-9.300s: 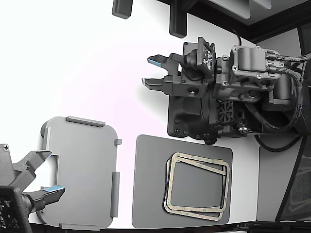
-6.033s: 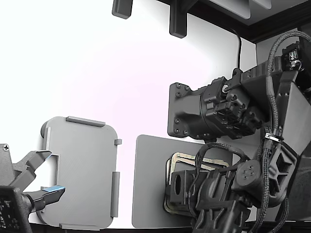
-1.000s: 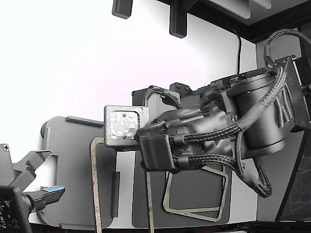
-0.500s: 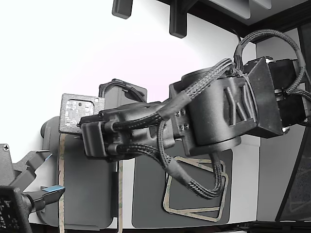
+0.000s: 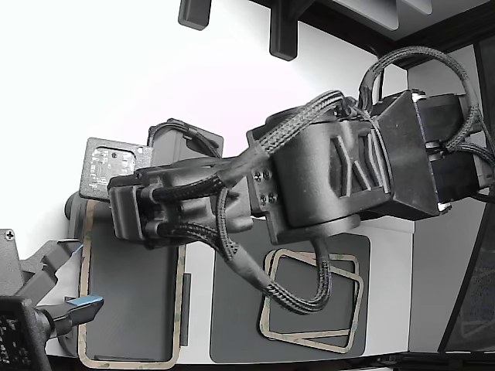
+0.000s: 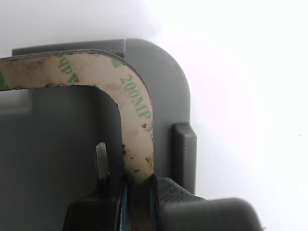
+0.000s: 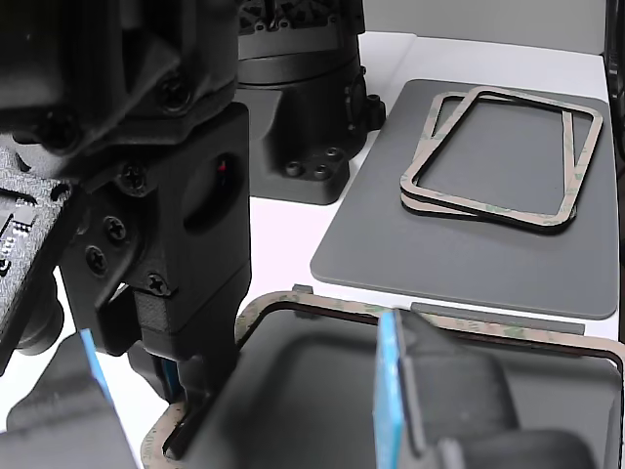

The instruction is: Move top rectangular frame to the holder.

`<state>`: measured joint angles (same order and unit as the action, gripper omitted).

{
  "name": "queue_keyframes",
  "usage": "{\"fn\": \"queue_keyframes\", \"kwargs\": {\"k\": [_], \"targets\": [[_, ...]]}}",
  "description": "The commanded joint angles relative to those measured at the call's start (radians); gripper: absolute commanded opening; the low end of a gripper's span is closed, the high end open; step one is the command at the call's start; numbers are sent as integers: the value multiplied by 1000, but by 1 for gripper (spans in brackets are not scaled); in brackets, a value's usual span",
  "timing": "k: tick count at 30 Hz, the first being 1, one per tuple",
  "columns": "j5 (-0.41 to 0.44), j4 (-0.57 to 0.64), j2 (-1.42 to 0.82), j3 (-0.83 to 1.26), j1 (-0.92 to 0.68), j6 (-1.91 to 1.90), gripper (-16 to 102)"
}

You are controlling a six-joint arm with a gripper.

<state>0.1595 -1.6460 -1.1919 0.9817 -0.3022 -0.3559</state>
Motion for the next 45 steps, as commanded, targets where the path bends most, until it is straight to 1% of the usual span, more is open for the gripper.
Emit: {"fn": "queue_keyframes", "kwargs": {"k": [1,18,26,45], "targets": [[6,-8,-23,-11,18,0,-10],[2,-8,-29,20,38,8,-10],[-15,-2,-29,29,40,8,-10],[-14,15,-25,34,44,21,-10]]}}
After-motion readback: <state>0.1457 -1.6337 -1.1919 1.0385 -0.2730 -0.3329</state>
